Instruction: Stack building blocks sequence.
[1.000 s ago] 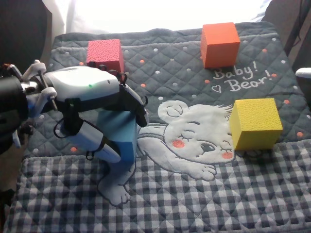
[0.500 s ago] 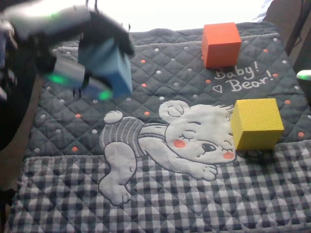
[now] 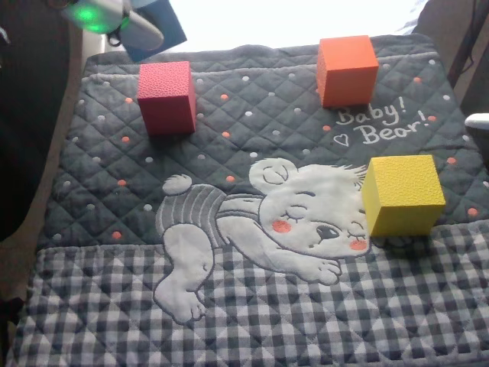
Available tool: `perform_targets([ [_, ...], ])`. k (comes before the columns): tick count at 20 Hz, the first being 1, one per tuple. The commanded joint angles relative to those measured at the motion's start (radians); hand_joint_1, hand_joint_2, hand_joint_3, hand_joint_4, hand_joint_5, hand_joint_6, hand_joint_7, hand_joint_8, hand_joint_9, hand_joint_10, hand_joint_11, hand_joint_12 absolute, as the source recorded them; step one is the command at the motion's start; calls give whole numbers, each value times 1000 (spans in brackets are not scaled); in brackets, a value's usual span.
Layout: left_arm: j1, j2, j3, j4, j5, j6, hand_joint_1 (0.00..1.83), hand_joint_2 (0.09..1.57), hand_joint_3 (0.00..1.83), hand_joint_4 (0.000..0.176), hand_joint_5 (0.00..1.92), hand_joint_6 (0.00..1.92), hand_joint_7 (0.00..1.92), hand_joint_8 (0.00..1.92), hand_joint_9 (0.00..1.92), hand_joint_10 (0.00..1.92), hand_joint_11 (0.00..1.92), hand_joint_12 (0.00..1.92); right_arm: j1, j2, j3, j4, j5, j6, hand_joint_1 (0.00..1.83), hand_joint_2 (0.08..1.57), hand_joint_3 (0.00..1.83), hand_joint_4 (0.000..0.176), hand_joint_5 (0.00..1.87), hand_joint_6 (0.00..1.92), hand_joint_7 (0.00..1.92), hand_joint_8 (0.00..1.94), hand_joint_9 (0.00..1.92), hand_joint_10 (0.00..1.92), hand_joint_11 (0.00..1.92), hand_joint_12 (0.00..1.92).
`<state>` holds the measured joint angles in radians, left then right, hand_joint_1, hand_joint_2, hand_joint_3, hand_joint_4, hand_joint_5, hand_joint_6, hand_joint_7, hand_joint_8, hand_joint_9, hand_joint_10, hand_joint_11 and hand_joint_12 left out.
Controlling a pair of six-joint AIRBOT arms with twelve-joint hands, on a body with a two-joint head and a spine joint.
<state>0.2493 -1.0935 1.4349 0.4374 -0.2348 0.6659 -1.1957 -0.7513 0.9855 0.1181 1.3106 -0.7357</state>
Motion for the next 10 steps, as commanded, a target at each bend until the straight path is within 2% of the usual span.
perform_targets([
  [1,-15,-10,9,-3,-54,1,1401,1037,0,0,1074,689,1210,451,1123,989,934,834,6,1,7,25,122,3,558,1186,0,154,375,2,159,2,82,2,0,86],
  [3,-16,-43,40,10,-17,3,1399,1044,2,0,1060,692,1161,526,1112,1038,983,902,6,0,7,25,122,3,558,1186,0,149,377,3,161,3,87,4,0,85],
  [4,-14,-61,55,16,6,4,1397,1045,1,0,1055,731,1168,528,1097,1029,939,890,6,0,7,25,122,4,558,1185,0,148,379,4,161,2,89,4,0,85],
  [5,-12,-71,62,27,22,4,1399,1043,0,0,1089,620,1165,558,1097,1049,969,930,6,0,7,24,122,5,542,1182,0,164,373,0,160,1,82,1,1,88],
  [6,-8,-80,67,44,42,4,1401,1030,1,0,1126,587,1217,464,1104,1018,900,934,6,0,7,24,122,5,558,1182,0,174,364,0,157,0,73,0,0,79],
  [7,0,-86,71,55,57,4,1401,1029,0,0,1139,593,1240,399,1096,1027,884,964,6,0,7,24,122,5,544,1183,0,176,355,0,152,0,72,0,4,82],
  [8,6,-88,72,59,66,4,1398,1040,0,0,1145,536,1208,448,1056,1127,866,1117,6,0,7,24,122,6,545,1185,0,176,358,2,163,4,88,6,27,95],
  [9,13,-91,77,60,78,4,1395,1052,1,0,1112,595,1172,517,1027,1176,842,1146,6,0,7,24,122,6,566,1183,0,176,362,3,166,4,92,6,29,101],
  [10,18,-93,80,63,88,5,1391,1041,0,0,1165,475,1187,525,1071,1148,843,1228,6,0,7,24,122,6,577,1185,0,176,366,4,165,3,99,8,43,111],
])
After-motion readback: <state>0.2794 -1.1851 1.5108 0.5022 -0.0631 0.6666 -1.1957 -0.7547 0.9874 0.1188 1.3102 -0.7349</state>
